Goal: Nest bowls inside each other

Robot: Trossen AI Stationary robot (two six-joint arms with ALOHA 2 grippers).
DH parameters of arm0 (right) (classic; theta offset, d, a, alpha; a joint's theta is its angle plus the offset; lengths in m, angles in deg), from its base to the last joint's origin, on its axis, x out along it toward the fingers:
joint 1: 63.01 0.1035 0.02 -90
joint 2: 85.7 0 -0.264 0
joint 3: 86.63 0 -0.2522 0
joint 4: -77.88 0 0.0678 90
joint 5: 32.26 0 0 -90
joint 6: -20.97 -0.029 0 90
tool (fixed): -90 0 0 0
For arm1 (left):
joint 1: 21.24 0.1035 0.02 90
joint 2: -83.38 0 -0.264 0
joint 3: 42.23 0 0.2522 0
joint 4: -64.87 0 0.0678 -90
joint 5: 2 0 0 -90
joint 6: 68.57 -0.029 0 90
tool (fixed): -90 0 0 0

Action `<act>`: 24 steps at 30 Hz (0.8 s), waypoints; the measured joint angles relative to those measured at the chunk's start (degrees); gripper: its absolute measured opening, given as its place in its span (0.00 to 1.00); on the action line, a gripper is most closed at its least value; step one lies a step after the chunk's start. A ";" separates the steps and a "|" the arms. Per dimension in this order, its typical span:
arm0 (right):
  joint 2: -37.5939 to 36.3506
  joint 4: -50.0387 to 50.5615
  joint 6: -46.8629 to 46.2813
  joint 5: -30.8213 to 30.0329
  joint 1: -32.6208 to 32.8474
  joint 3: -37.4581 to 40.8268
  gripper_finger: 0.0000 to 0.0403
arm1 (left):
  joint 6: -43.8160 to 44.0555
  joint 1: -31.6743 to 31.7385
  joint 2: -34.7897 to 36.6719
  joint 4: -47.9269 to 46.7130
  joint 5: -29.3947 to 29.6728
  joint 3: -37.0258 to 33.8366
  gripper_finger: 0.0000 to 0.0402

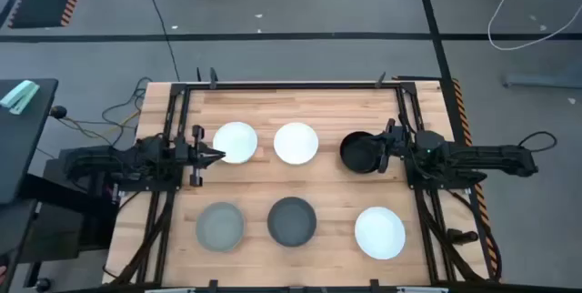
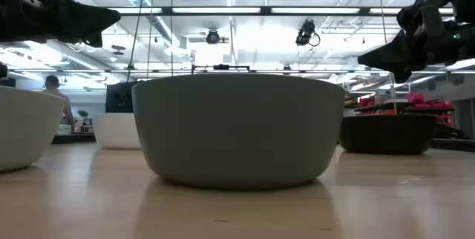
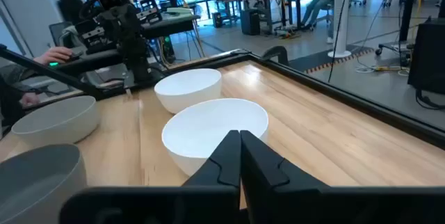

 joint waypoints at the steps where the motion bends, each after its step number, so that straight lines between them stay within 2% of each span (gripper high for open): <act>1: 0.00 -0.01 0.00 0.02 0.02 0.00 0.02 | 0.00 -0.02 0.00 0.00 -0.02 0.00 0.08; 8: 0.00 -0.01 0.00 0.02 0.00 0.00 0.02 | 0.00 0.00 -0.02 0.01 -0.01 0.00 0.06; 24: 0.00 -0.01 0.00 0.01 0.01 0.00 0.02 | 0.00 -0.01 -0.01 0.00 -0.01 0.00 0.08</act>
